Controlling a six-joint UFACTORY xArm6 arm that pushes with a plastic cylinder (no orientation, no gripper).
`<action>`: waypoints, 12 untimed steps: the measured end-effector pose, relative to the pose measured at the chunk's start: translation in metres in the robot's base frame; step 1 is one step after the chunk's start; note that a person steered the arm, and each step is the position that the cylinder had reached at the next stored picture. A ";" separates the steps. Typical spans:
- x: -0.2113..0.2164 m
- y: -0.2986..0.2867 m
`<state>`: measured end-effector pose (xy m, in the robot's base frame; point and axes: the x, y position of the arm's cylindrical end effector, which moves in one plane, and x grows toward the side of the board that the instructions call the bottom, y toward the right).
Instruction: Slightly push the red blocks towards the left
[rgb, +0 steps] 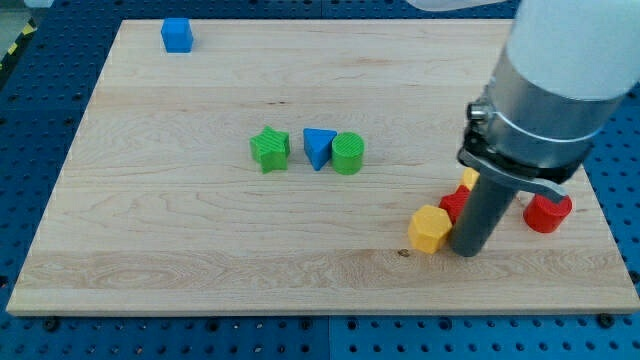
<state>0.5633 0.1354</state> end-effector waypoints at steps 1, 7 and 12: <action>0.001 0.036; -0.038 0.065; -0.047 0.004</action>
<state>0.5159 0.1393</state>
